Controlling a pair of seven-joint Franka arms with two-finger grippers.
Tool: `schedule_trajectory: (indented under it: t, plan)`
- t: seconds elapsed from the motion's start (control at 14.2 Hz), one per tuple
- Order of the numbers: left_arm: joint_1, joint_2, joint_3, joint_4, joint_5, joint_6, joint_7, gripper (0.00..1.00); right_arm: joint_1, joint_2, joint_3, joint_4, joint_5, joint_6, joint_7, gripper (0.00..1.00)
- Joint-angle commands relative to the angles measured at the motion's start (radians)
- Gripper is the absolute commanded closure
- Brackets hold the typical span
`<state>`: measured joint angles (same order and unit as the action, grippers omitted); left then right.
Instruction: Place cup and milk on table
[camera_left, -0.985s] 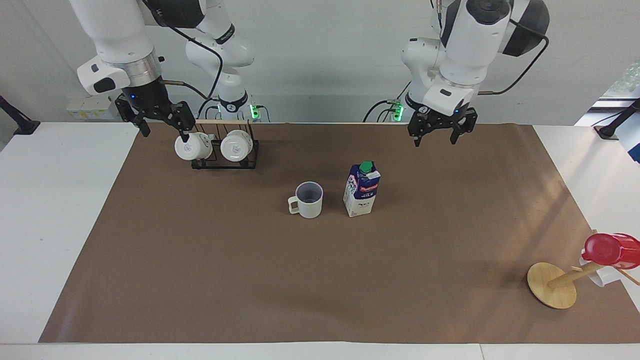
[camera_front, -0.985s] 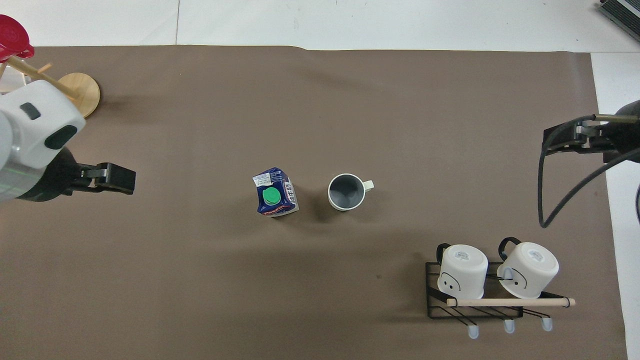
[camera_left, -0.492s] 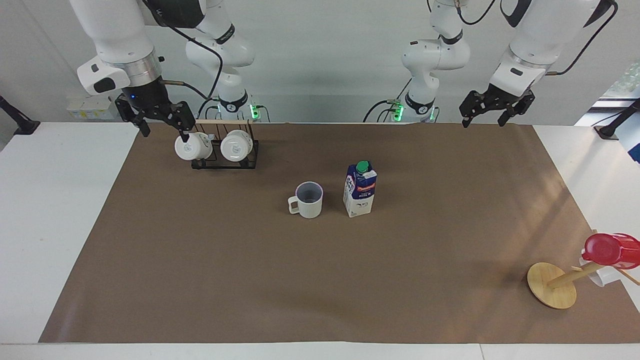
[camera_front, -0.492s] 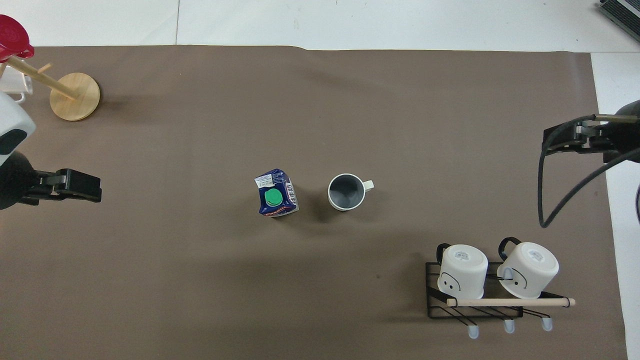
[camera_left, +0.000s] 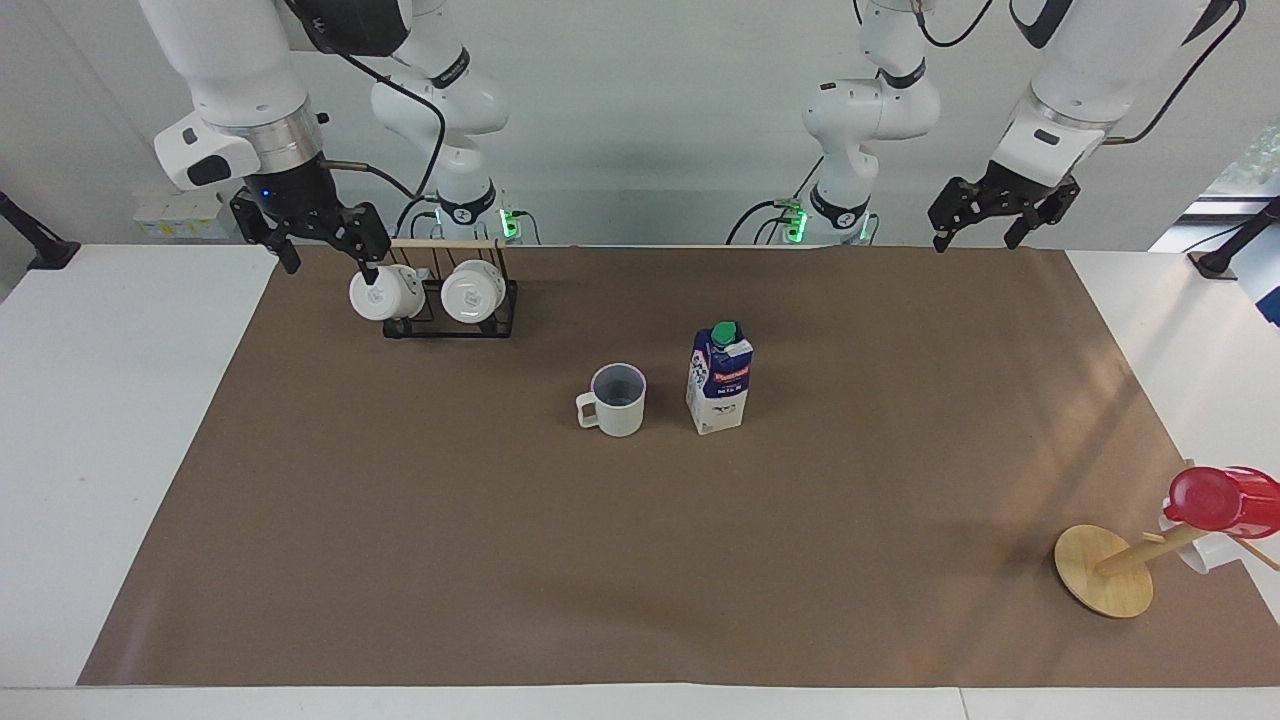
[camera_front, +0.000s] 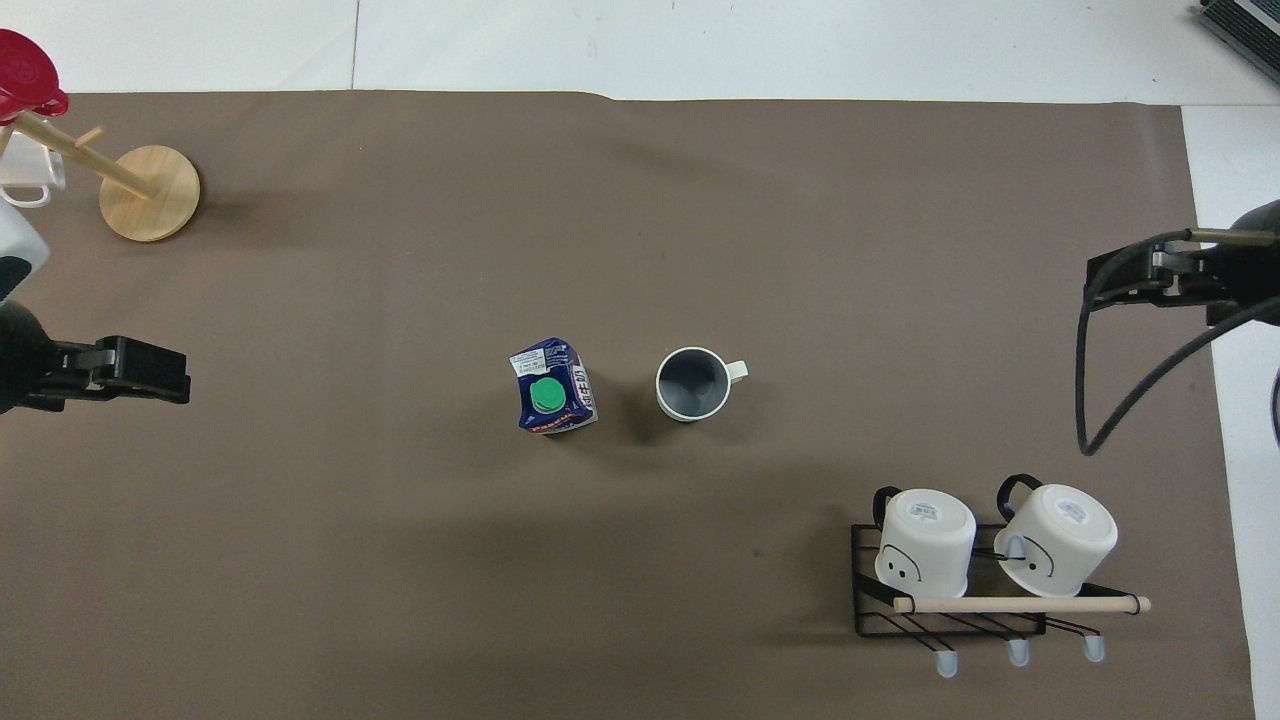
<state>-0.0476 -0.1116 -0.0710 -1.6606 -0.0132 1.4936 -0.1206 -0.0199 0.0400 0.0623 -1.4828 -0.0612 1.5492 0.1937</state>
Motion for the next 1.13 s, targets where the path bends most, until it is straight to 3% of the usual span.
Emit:
schedule_trajectory:
  t: [0.0, 1.06]
  plan:
    - [0.014, -0.011, -0.007, 0.001, -0.011, -0.015, 0.01, 0.0, -0.012, 0.006, 0.005, 0.012, 0.018, -0.015, -0.016, 0.0]
    - [0.014, -0.01, -0.006, -0.001, -0.016, 0.008, 0.09, 0.0, -0.012, 0.006, 0.005, 0.012, 0.018, -0.015, -0.016, 0.0]
